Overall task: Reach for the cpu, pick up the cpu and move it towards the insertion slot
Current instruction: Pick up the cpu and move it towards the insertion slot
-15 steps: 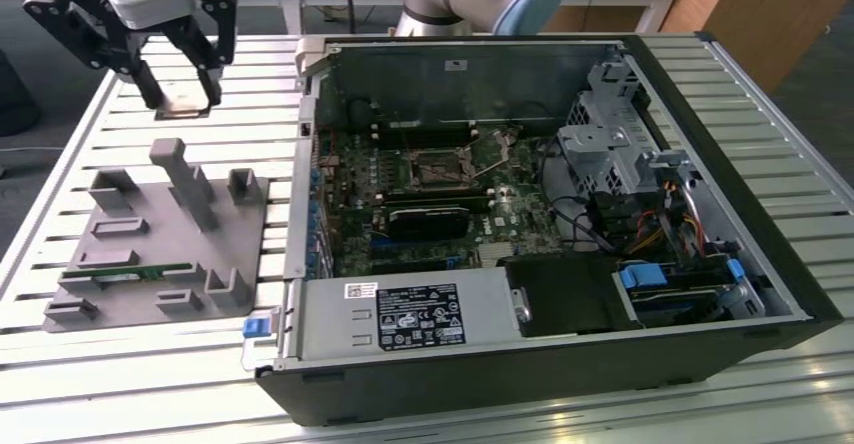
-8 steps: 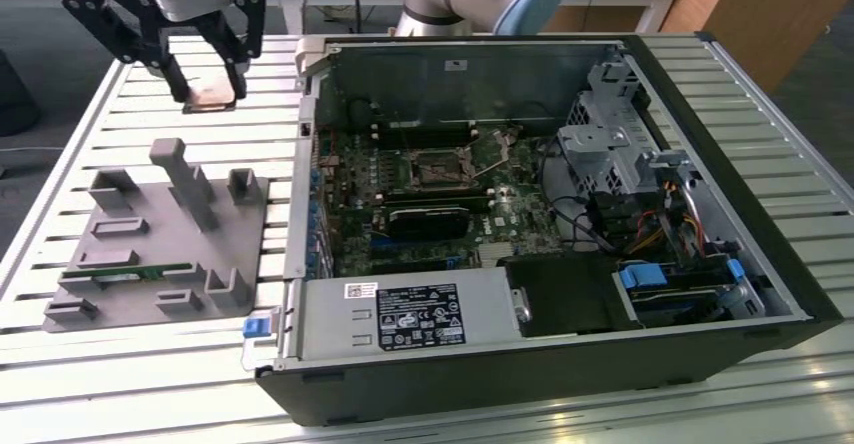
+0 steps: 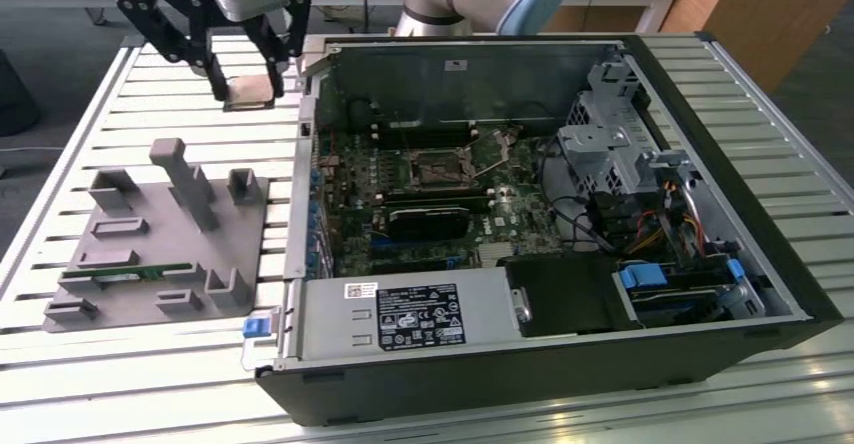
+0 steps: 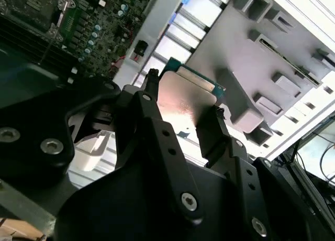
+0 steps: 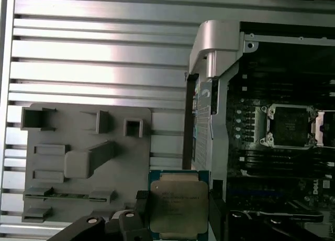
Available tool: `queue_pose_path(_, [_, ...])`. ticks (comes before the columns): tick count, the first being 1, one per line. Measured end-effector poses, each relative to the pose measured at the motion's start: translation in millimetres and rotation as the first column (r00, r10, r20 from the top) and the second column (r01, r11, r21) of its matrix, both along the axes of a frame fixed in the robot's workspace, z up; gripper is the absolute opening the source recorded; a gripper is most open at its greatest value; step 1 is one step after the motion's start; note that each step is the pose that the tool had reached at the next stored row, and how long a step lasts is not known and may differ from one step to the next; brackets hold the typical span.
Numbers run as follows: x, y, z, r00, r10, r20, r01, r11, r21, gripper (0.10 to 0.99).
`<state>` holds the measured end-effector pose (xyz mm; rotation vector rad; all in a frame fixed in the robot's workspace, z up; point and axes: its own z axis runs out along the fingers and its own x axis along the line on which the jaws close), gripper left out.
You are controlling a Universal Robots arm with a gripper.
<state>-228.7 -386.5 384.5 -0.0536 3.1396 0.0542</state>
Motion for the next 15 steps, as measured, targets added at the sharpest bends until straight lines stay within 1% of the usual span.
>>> queue_pose_path(6, [24.7,2.2,-1.7,1.0,0.0,0.0,0.0,1.0,0.0,0.537])
queue_pose_path(15, [65.8,3.7,-5.7,1.0,0.0,-0.0001,0.0,1.0,0.0,0.537])
